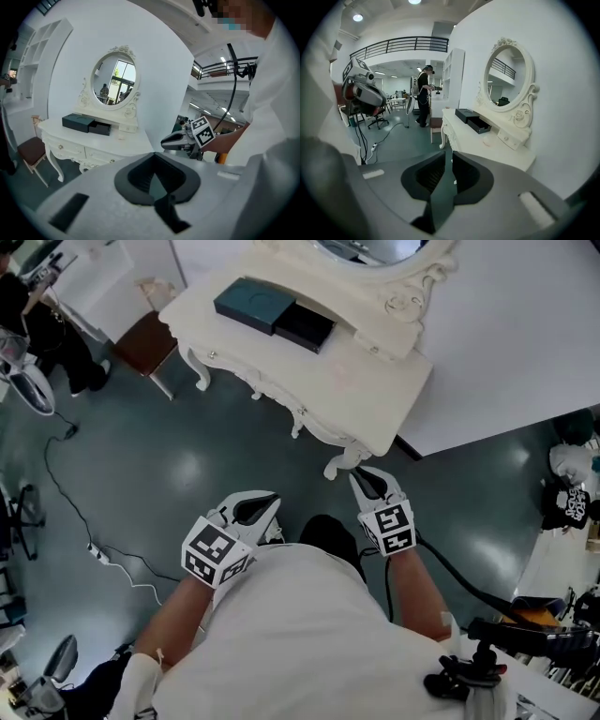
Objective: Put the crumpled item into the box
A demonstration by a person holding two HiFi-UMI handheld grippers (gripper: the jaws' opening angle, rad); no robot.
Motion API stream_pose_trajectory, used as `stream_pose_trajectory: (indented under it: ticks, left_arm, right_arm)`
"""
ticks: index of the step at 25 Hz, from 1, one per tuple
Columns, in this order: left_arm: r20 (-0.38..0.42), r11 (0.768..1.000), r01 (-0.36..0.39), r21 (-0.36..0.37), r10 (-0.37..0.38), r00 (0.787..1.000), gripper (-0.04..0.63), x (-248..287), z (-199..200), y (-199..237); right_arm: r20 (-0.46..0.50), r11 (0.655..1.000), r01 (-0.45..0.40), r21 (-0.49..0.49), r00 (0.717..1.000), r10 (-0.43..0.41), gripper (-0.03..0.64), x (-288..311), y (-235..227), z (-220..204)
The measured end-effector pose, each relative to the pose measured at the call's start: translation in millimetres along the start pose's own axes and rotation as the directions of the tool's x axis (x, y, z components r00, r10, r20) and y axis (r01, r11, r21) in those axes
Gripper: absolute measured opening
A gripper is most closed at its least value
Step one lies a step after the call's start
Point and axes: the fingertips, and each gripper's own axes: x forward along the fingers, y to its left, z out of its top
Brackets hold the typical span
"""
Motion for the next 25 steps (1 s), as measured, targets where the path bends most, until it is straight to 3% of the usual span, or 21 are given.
stream_pose_trajectory:
  ticks: [6,11,15,25]
  left_arm:
    - [0.048,0.999,-0.022,-0.034,0.024,0.999,0.002,-7,19,52]
    - [0.056,0.995,-0.081,-0.065,0.085,0.995,0.002,2,37,99]
    - [0.054,0.985,-0.149,-0.085,0.154,0.987,0.002,8,61,140]
    - [0.029,0.967,-0.233,-0.103,0.237,0.971,0.002,54,128,228]
  right_arm:
    - [-0.027,0.999,0.044,-0.032,0.999,-0.044,0.059,56,-40,23]
    - [-0.057,0.995,0.051,-0.08,0.997,-0.056,0.08,117,-91,32]
    - [-0.087,0.992,0.038,-0.117,0.995,-0.049,0.101,167,-132,40]
    - [-0.188,0.982,-0.014,-0.19,0.982,-0.022,0.144,280,-218,43]
